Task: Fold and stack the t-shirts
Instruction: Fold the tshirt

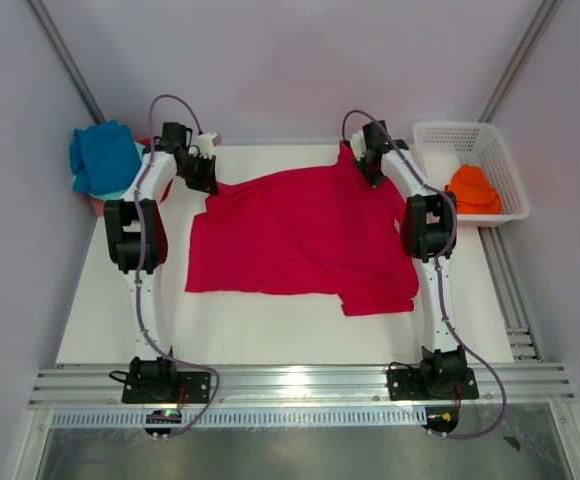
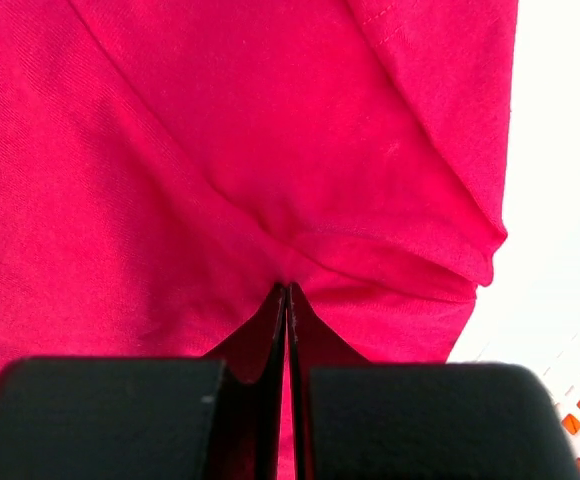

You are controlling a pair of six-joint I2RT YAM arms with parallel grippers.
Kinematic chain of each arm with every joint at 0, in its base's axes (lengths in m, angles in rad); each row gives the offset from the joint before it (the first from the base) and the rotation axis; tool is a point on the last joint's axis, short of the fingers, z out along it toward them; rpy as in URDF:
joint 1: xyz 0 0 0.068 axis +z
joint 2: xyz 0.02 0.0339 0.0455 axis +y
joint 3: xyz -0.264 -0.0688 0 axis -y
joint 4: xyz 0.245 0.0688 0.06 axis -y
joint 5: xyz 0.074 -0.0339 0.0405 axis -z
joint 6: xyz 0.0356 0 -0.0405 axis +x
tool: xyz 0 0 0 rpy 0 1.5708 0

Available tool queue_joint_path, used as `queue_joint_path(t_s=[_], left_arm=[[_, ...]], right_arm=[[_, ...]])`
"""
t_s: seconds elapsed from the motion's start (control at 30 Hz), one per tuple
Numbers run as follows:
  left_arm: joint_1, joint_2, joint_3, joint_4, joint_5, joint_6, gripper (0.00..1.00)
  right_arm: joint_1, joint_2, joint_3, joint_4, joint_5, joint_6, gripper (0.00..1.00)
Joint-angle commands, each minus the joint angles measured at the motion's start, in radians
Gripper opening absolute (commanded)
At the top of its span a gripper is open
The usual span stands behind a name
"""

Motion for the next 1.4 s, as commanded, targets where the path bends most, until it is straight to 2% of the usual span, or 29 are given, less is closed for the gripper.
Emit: queue_joint_path(t_s=[0.0,0.13,0.37,0.57,0.83,1.03,1.13,1.37], left_arm=[[0.007,-0.064,-0.001,0.020,0.034,-0.012,0.00],[0.007,-0.079,-0.001,0.040,0.023,-0.021,0.00],[0.007,-0.143,0.072,0.065,0.020,-0.063,0.00],[0.007,-0.241,0.060,0.103,-0.010,-0.080,0.00],[0.008,-0.376,0.065,0.115,-0.034,-0.113,0.00],[0.007,-0.516,0.074,0.105,-0.080,-0.139,0.00],[0.008,-0.619,0.066,0.103,-0.099,-0.152,0.00],[0.007,-0.895,0.002,0.112,-0.095,-0.211,0.00]], right_arm=[[0.002,-0.051,-0.047,-0.015,-0.046,0.015,0.03],[0.000,-0.157,-0.129,0.098,-0.013,0.041,0.03],[-0.001,-0.313,-0.061,0.112,0.045,0.060,0.03],[-0.001,-0.457,-0.178,0.179,0.063,0.069,0.03],[0.000,-0.612,-0.232,0.187,0.102,0.069,0.03],[0.000,-0.703,-0.122,0.124,0.125,0.067,0.03],[0.000,-0.789,-0.121,0.106,0.132,0.083,0.03],[0.002,-1.101,-0.163,0.063,0.146,0.095,0.03]])
